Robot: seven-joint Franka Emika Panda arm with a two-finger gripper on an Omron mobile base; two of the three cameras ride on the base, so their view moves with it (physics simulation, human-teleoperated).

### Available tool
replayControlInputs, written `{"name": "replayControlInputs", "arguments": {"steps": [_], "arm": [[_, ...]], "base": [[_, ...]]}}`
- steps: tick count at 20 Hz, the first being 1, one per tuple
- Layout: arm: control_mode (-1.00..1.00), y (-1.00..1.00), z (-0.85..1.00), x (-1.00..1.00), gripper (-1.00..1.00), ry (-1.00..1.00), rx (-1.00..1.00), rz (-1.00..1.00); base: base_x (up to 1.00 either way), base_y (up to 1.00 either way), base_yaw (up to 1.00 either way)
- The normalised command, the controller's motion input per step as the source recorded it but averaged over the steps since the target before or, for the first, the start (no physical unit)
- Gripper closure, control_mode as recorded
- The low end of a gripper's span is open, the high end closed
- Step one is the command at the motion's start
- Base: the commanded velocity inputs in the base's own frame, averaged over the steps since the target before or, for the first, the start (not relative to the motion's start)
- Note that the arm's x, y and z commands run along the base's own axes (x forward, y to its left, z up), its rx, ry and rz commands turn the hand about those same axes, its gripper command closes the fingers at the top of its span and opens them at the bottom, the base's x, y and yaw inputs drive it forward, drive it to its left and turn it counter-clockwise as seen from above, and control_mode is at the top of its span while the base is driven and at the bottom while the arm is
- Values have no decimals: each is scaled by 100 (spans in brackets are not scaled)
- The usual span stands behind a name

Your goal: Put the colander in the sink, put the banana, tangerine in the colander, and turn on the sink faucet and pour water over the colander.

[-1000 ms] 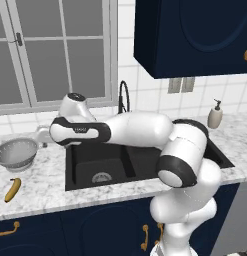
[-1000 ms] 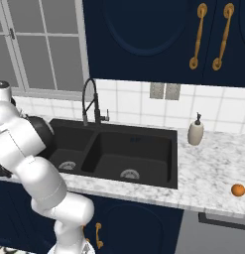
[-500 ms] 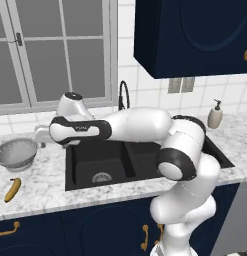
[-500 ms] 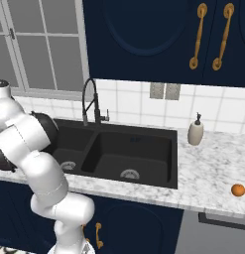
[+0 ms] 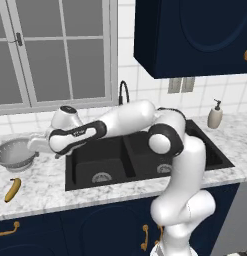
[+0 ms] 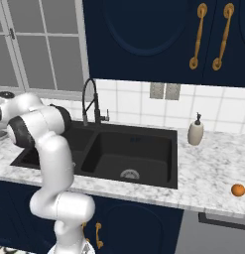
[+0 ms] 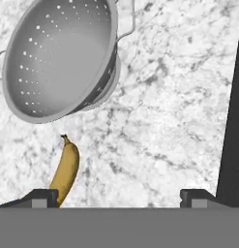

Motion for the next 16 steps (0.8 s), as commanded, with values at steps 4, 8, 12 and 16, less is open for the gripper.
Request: {"name": "replayControlInputs", "arguments": {"steps": [4,8,12,16], "arm": [[-100,44,0,34,-100,-1,-3,0],[-100,45,-12,44,-100,0,-8,-1],[-100,19,-22,39,-100,0,-9,-4],[-100,10,-24,45,-100,0,-1,-8]], "base": [[0,0,0],[0,0,0],[0,0,0],[0,0,0]]}}
